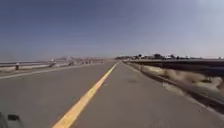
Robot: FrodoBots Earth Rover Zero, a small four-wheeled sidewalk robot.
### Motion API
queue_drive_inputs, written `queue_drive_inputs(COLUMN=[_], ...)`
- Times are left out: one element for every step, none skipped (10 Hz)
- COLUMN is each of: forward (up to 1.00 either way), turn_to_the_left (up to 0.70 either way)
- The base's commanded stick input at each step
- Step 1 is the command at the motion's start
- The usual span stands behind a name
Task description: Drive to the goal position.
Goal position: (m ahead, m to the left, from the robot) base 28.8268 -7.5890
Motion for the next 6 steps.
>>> queue_drive_inputs(forward=[0.50,0.50,0.50,0.50,0.50,0.50], turn_to_the_left=[0.00,0.00,0.00,0.00,0.00,0.00])
